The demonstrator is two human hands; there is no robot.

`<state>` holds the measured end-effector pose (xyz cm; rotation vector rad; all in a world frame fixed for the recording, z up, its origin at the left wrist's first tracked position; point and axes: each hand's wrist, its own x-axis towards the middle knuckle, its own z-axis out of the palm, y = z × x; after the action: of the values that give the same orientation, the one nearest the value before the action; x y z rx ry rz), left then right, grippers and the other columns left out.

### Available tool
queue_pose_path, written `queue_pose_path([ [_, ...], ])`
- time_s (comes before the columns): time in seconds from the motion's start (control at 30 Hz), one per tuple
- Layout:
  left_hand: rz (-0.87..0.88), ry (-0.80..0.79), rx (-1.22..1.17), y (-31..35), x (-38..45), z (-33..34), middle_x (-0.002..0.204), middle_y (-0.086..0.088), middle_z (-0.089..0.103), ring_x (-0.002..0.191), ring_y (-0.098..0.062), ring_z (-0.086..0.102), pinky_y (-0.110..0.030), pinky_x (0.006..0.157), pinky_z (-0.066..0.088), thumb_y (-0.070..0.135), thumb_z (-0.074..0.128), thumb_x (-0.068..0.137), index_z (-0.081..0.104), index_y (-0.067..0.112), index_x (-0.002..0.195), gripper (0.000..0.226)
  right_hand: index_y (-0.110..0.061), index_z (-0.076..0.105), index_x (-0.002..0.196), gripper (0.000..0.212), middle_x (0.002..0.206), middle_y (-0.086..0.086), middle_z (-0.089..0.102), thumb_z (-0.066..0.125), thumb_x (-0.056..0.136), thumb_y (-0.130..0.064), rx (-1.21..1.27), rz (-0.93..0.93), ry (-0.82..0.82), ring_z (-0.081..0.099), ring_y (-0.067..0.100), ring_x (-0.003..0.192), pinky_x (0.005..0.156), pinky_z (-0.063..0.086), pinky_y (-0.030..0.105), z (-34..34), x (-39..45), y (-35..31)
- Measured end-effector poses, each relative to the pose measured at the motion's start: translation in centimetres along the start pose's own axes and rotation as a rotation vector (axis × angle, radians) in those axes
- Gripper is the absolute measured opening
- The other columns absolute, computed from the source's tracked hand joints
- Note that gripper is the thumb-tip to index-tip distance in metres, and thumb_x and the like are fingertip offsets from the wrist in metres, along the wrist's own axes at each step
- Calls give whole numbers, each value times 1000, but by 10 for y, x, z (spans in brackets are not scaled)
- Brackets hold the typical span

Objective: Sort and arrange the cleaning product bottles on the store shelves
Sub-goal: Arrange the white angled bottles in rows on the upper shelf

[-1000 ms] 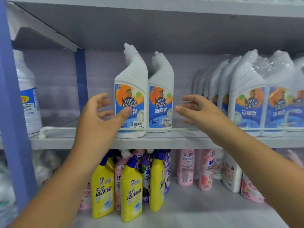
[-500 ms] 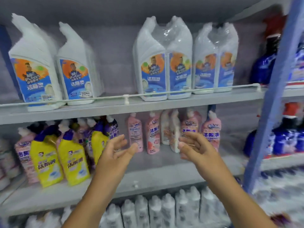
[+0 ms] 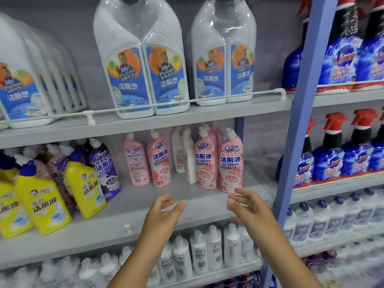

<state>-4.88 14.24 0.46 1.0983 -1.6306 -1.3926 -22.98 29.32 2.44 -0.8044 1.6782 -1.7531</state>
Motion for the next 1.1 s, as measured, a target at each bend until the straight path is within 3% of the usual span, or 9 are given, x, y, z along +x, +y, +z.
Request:
queue_pose_path([
  [0.1,-6,5,3,0,35,9,127,11,62,109,-11,67,-35,91,58,45,77,86,57,29,131,52,-39,63,117,32,113,-13,71,76,88,-31,-13,38,14,72,10,99,93,59,44,3,19,13],
  [0.2,12,-4,-4,1,87,16,126,8,64,112,-13,65,-37,94,57,47,79,84,58,30,127,51,-38,62,116,31,114,-12,70,75,89,-31,-42,59,24,72,10,99,92,59,41,10,49,17],
  [0.37,73,-29,-15,9,175,35,123,4,65,108,-15,63,-16,78,45,33,79,87,55,19,132,53,-31,61,115,29,113,-5,70,74,91,-23,-120,55,45,70,10,100,91,60,40,36,104,16],
  [0.5,185,-121,38,0,242,43,125,7,66,117,-14,64,-33,101,50,41,85,77,52,30,130,63,-32,63,111,25,104,-12,72,75,89,-28,-177,28,90,69,5,96,93,58,41,58,142,21],
  [0.6,210,-170,69,3,272,55,125,7,65,112,-14,65,-35,95,53,33,85,81,48,32,131,62,-32,59,114,29,108,-15,69,75,90,-27,-178,19,121,67,-8,92,88,56,27,71,154,28],
  [0.77,209,-213,25,5,296,71,126,5,70,108,-9,69,-34,96,56,45,92,59,51,24,138,91,-31,61,118,32,110,-12,73,71,90,-21,-235,52,57,69,0,96,86,59,30,84,163,46],
  [0.9,204,-213,50,-3,298,77,126,2,66,104,-6,66,-27,93,54,15,92,71,44,21,143,86,-31,62,112,37,111,-7,73,73,77,-27,-229,72,37,69,9,103,90,59,36,91,174,53],
  [1.0,169,-227,101,-11,294,80,133,2,64,113,-12,65,-33,99,53,34,94,66,41,26,145,96,-27,63,115,46,110,-8,73,68,70,-34,-223,95,8,69,8,101,91,59,41,91,181,53],
  [1.1,158,-177,163,-6,289,86,134,6,63,118,-14,63,-38,104,50,39,92,67,39,31,145,95,-27,62,110,29,106,-8,72,72,83,-19,-212,98,3,70,8,98,93,58,45,88,183,51],
])
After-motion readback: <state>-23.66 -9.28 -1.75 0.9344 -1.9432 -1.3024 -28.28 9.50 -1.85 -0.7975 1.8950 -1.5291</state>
